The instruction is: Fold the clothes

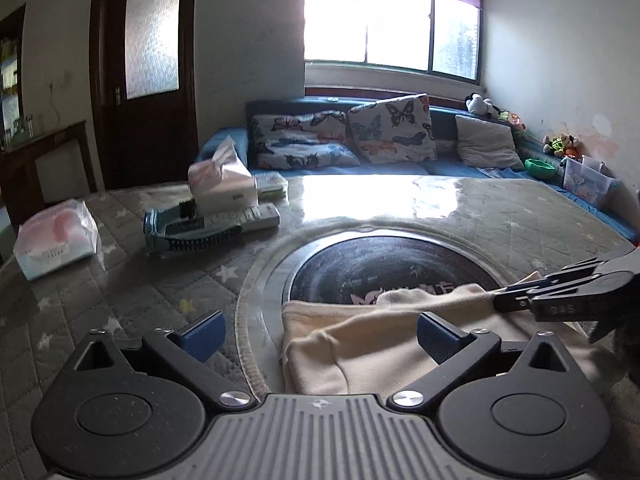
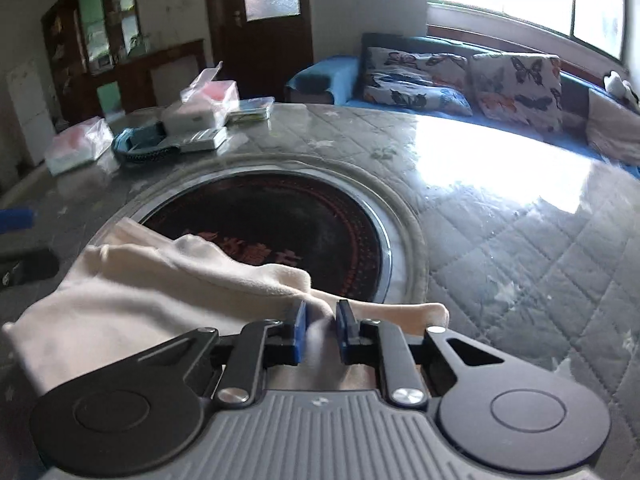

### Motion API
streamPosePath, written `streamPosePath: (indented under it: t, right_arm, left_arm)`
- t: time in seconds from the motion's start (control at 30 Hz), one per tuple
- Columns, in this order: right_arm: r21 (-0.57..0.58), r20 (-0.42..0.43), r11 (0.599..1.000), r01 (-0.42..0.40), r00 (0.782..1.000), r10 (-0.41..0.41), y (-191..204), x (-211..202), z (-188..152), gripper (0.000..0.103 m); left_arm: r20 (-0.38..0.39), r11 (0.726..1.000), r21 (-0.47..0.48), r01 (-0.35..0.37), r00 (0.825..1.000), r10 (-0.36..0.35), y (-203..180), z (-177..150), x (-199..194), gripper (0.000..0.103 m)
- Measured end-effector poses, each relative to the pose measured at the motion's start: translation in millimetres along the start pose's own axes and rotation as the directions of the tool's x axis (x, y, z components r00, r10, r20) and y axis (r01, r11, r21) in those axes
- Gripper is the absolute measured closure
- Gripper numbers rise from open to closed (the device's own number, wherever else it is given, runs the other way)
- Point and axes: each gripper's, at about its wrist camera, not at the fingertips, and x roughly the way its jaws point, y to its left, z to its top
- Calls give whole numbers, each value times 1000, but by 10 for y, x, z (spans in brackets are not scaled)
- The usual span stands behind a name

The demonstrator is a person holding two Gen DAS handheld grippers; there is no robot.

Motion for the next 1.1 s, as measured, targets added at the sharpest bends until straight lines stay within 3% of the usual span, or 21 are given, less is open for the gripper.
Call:
streamPosePath:
  t: [0.13,0.43,0.57,0.73,1.1]
  right_arm:
    - [-9,7,1000,10,1000,-10,14,-12,16,88]
    - [-116,13,987,-114,993,116,344,-567,-241,87]
    - [-141,16,982,-124,992,128,476,-717,-400,86]
    - [-156,-2,982,-109,994,110,543,-642,-597,86]
    - [-144,13,988,-59,998,62,393,-909,-640,82]
  left_arm:
    - [-38,1000,9,-8,999,9,-4,-42,39,0]
    - [-100,1000,28,0,995,2,-97,-195,70,0]
    - [-105,999,44,9,995,-5,-136,-277,24,0]
    - [-114,998,55,-2,993,9,-153,-374,66,0]
    - [-89,999,36,27,996,-24,-162,-308,-140,0]
